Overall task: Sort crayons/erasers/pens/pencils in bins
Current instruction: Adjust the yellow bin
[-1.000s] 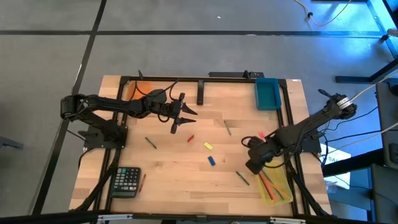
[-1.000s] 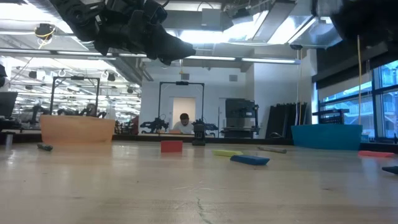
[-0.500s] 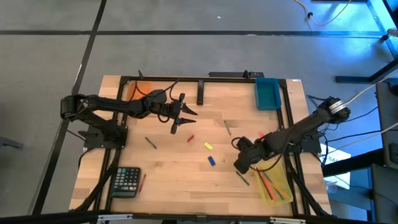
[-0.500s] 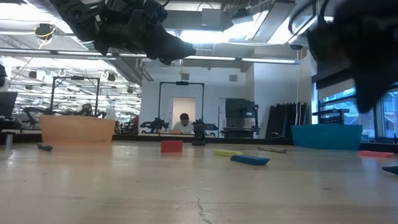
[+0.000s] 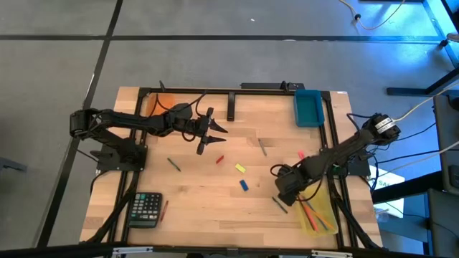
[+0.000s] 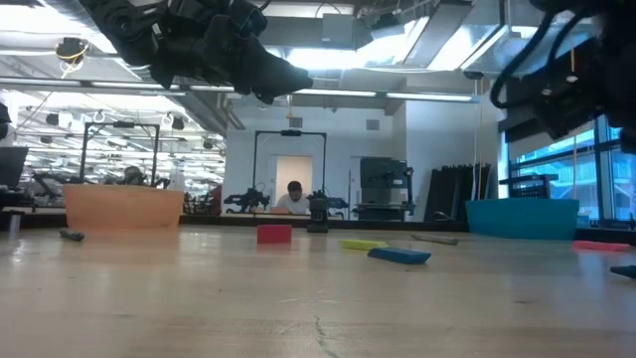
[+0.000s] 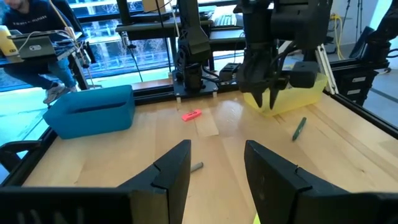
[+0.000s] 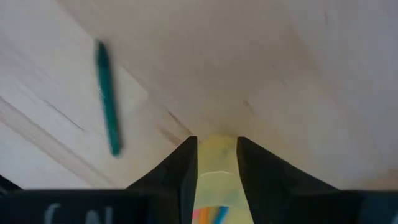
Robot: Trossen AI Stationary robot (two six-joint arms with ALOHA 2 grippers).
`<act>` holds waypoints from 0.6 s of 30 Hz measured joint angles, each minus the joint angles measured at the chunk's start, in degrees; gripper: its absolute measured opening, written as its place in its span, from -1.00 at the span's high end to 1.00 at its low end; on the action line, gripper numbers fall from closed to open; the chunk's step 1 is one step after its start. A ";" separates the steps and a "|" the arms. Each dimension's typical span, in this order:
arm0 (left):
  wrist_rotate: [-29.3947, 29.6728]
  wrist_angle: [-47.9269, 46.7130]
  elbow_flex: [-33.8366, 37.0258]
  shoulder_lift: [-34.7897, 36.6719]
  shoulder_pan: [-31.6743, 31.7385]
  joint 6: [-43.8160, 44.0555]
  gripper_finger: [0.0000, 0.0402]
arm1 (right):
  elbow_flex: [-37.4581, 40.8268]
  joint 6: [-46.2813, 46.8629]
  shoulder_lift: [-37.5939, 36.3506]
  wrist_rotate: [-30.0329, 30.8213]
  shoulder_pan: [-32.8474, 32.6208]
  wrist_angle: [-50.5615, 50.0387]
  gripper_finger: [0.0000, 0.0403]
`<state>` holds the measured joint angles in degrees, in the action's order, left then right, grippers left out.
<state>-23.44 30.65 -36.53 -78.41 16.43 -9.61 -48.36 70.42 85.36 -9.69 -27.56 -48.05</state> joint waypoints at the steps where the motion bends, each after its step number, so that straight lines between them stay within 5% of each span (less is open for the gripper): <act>1: 0.00 0.02 0.00 0.00 0.00 0.00 0.29 | 0.00 0.05 0.00 -0.35 -0.33 -0.67 0.43; 12: 0.00 -0.13 0.00 0.00 0.00 0.04 0.29 | 0.00 2.58 0.00 -0.60 -2.39 -0.46 0.43; 18: 0.00 -0.17 0.00 0.00 0.00 0.07 0.29 | -1.28 -0.91 -0.02 4.97 -0.69 3.17 0.43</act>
<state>-23.44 30.48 -36.53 -78.41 16.43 -9.54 -49.64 69.50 85.34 -4.72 -28.26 -44.88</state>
